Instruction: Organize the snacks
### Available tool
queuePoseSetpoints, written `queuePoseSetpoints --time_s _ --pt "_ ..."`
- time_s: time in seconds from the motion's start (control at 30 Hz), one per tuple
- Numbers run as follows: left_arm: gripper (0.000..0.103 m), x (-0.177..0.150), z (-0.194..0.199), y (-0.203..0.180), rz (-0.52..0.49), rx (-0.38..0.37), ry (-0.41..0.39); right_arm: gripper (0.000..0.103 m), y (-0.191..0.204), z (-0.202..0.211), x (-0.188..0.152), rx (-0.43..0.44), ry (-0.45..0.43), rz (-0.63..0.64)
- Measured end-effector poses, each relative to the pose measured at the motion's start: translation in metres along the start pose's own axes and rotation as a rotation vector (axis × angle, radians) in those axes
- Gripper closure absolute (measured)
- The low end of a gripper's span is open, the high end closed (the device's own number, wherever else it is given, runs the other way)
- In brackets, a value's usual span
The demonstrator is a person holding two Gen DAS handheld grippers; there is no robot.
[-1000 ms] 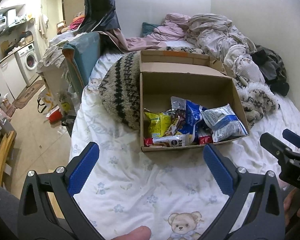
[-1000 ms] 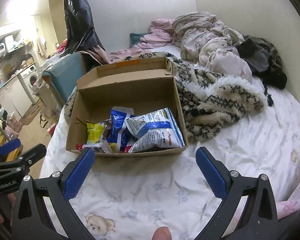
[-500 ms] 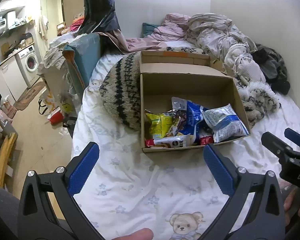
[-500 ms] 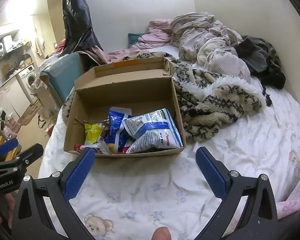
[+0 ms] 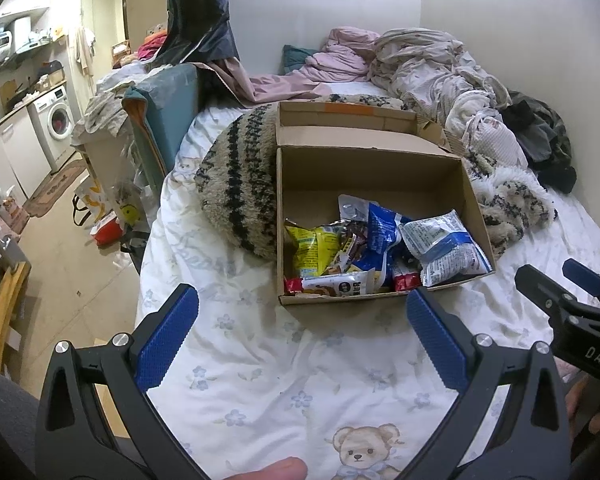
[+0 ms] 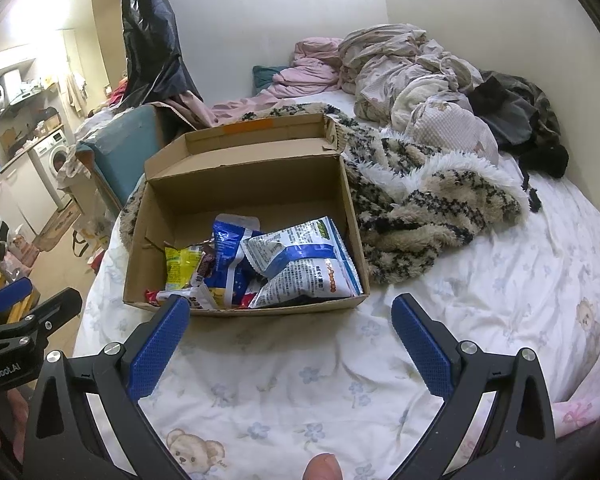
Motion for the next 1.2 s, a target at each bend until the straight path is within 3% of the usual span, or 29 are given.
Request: queuePoseSetpoints --time_s 1.2 --pt "0.0 0.0004 0.0009 -0.0018 -0.011 -0.005 -0.008 0.0 0.0006 0.0004 0.0021 0.008 -0.007 -0.002"
Point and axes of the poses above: each gripper's, at about its wrist camera, not at the fingertips, and z roughly against the way its jaws point, y to its left, x to its top, the point moved 2 cm from there along -z, roughly the way its jaws point, and after that the axes turned 5 degrees about x, right-handed, at the moved point
